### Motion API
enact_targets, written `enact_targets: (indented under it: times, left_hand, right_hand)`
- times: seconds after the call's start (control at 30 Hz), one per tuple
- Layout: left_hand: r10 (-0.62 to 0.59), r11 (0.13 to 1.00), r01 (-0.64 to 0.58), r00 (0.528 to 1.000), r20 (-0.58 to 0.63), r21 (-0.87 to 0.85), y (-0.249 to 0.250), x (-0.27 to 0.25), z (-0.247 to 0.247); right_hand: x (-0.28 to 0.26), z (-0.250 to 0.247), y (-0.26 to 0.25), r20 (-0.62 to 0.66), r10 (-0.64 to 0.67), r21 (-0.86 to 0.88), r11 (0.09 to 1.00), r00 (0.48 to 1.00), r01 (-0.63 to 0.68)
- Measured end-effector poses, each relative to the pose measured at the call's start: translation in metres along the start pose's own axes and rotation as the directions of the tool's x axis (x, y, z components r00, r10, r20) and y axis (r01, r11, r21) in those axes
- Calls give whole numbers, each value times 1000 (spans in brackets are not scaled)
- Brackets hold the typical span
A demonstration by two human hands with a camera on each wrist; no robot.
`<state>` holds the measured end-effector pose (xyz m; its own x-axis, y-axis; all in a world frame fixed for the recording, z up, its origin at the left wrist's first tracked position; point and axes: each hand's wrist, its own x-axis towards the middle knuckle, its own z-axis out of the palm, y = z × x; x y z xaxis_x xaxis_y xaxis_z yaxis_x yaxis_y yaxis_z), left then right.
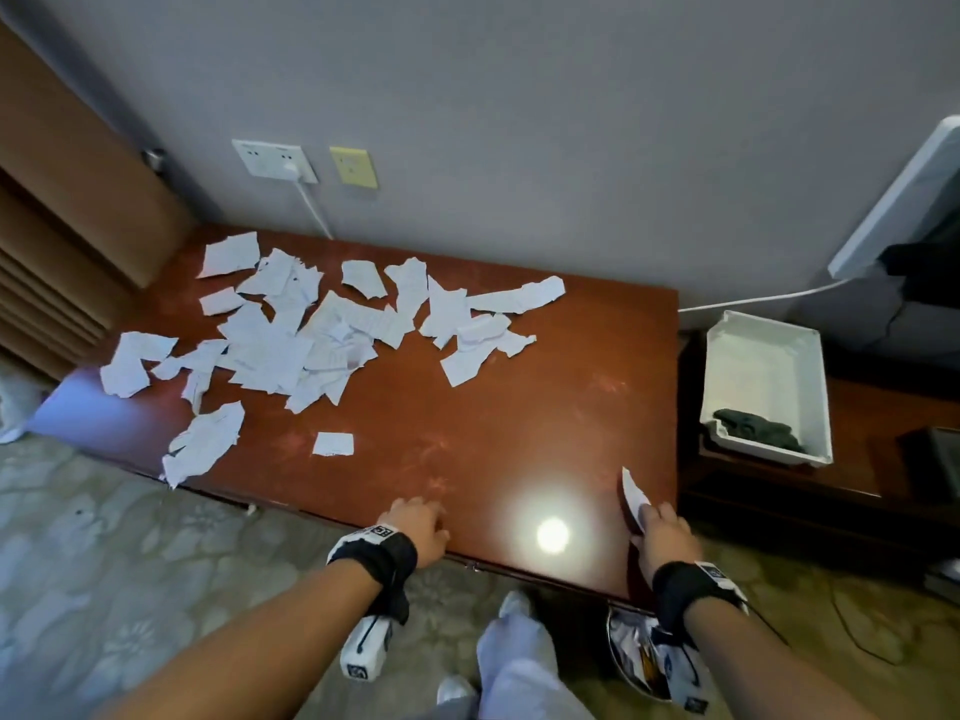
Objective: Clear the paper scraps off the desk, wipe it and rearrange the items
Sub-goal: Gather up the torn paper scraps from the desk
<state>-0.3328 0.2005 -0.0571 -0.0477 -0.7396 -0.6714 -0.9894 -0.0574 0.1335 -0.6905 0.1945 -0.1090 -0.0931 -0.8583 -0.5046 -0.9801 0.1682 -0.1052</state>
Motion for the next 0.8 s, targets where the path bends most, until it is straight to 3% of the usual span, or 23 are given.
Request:
enact_targets:
  times: [0.1,0.23,0.33,0.47,0.6,0.7,0.8]
  left_hand:
    - [-30,999,29,999,-19,-25,-8,14,-6]
    - [-105,992,101,993,-47,-75,-30,24,-34]
    - [-173,980,164,982,-72,-113,-52,29,-55]
    - [-258,955,245,964,-61,-170,-84,40,-69]
    - [-323,934,301,941,-98,-192,-121,59,-74]
    - [-330,940,314,936,-125,-135,-152,82,-75]
    - [-219,975,220,966,-138,-9,-179,105,-75]
  right_hand:
    - [14,-9,-10,0,11,27,1000,1000,-11]
    - [22,-56,-46,-10,44,37,998,999,-43]
    - [41,-87,-92,-2,-82,67,994,997,82]
    - [64,-108,-168,6,-305,87,949,952,303]
    - [84,-102,-230,52,-406,123,909,912,398]
    - [104,-92,-265,99,-377,95,925,921,368]
    - [122,-88,-289,119,-279,96,958,953,269]
